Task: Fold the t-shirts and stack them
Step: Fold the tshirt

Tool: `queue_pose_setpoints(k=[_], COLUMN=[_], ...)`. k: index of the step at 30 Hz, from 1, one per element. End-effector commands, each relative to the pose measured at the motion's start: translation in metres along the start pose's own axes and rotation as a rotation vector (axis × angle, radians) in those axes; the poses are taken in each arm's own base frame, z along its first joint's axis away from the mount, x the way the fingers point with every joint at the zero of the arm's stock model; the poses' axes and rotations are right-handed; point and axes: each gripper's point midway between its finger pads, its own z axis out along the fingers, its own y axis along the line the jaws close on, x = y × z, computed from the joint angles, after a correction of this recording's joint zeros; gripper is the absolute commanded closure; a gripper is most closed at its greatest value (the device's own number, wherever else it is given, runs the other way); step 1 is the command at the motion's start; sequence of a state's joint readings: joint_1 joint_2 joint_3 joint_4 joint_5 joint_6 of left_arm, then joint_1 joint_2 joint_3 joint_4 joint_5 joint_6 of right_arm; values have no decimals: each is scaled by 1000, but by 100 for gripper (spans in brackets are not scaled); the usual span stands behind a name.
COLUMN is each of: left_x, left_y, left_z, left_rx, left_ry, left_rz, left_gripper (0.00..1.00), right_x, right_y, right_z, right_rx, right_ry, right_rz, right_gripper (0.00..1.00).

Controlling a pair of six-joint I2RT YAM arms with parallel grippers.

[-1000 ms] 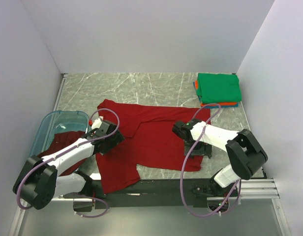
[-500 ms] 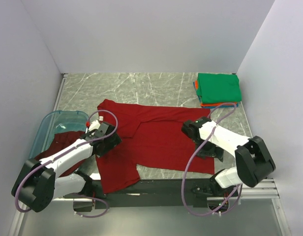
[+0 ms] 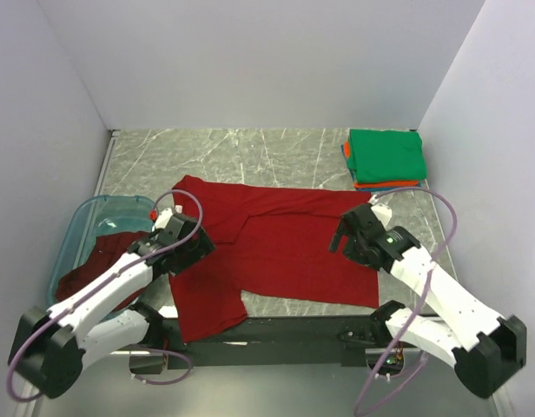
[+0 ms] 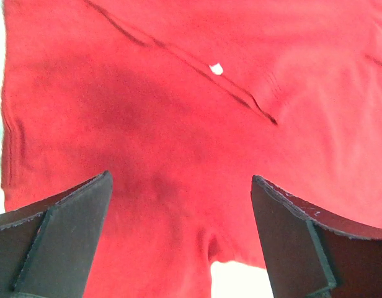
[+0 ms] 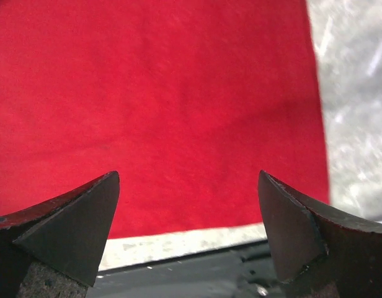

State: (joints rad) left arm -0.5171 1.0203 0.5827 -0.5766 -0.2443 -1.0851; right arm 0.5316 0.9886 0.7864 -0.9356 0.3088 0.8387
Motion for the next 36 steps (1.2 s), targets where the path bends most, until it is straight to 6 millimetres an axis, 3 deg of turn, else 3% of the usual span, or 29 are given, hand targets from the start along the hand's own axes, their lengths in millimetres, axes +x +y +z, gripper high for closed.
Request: queue_pose_setpoints(k=[1,7,14,15,16,17,19,23,31,36], left_x=[19,70,138,139,136,136,139,152,159,162], left_y=[0,12,15,20,9,30,28,47,75,73], left_z=[-22,-54,-62,-65,-75,-75,-85,-85,-81,-77], left_rx=[46,101,110,65,62,-49,-83,-183,-271,-264], left_ry=[73,216,388,378,339,320,310,334,355,356], left_rz=[29,-15,-12,2,-1,37,48,65,1,-15], left_gripper=[1,0,1,0,0,1,1,8,35,54], right_x=[-23,-23,-13,-12,-11,-12,-9,-7,2,3], right_y=[21,14,12,12,11,12,11,9,8,8], right_z=[-3,1,13,13,14,14,16,21,31,34], right_rx=[-137,-144,-159,-159,-159,-165,-170,-163,-169,-167], right_ry=[-110,-153,-124,-122,-122,-126,-118,-112,-76,-66], right_rz=[46,35,8,4,-1,-2,-10,-19,-22,-17], right_gripper=[2,2,2,2,2,2,2,2,2,3])
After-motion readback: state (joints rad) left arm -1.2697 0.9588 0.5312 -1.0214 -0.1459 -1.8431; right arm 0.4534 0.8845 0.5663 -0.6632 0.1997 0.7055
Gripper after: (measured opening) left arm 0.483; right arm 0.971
